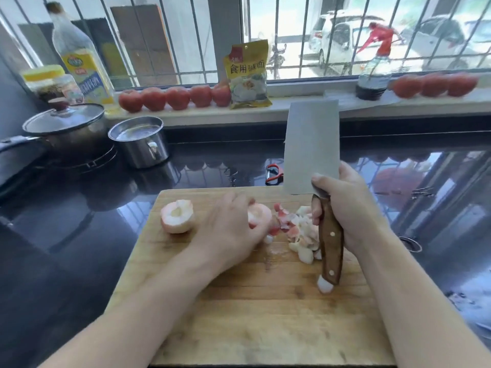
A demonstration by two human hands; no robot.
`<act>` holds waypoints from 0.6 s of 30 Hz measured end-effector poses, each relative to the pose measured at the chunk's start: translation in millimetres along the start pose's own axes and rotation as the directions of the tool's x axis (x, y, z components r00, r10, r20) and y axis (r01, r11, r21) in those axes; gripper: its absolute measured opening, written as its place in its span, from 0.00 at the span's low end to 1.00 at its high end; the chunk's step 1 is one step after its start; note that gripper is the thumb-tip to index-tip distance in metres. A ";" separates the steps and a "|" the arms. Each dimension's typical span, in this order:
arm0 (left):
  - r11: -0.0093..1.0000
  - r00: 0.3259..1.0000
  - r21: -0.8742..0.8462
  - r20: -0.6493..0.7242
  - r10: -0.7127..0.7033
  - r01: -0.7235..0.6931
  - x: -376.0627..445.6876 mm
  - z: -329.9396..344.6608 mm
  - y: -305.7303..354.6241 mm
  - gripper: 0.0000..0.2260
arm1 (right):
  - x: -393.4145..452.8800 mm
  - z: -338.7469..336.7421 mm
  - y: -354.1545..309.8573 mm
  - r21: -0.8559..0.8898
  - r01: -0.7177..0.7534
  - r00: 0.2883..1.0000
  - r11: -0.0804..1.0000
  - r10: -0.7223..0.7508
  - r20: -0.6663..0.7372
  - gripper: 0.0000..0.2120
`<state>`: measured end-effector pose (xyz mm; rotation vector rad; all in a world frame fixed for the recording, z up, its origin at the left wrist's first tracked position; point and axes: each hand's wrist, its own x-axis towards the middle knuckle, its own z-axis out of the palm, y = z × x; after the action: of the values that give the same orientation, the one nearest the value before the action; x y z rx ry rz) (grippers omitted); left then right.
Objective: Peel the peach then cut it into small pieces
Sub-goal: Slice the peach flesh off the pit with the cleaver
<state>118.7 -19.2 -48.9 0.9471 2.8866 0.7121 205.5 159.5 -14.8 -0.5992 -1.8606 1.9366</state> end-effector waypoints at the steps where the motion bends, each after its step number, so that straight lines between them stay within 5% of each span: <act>1: 0.997 0.997 -0.040 0.040 0.066 -0.064 0.2 -1.7 -6.7 0.25 | -0.7 1.1 -0.6 -0.007 -0.001 1.000 1.000 0.001 0.004 0.08; 4: 0.966 0.980 -0.181 0.031 0.194 -0.186 -5.9 -2.7 -25.9 0.32 | -4.8 6.6 -1.2 -0.083 -0.007 0.998 0.996 0.012 0.054 0.08; 8: 0.946 0.989 -0.289 -0.030 0.143 -0.146 -7.0 -0.4 -33.9 0.26 | -15.8 19.1 -3.3 -0.334 0.034 0.995 0.942 0.001 0.105 0.10; 18: 0.962 0.997 -0.270 -0.047 -0.058 0.043 -12.6 -3.4 -29.0 0.14 | -27.6 24.7 -16.1 -0.585 0.076 0.991 0.808 0.004 0.135 0.11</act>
<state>112.2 -48.4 -59.8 0.8290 2.7485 1.1063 214.6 124.5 3.1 -0.6111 -2.5595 1.3691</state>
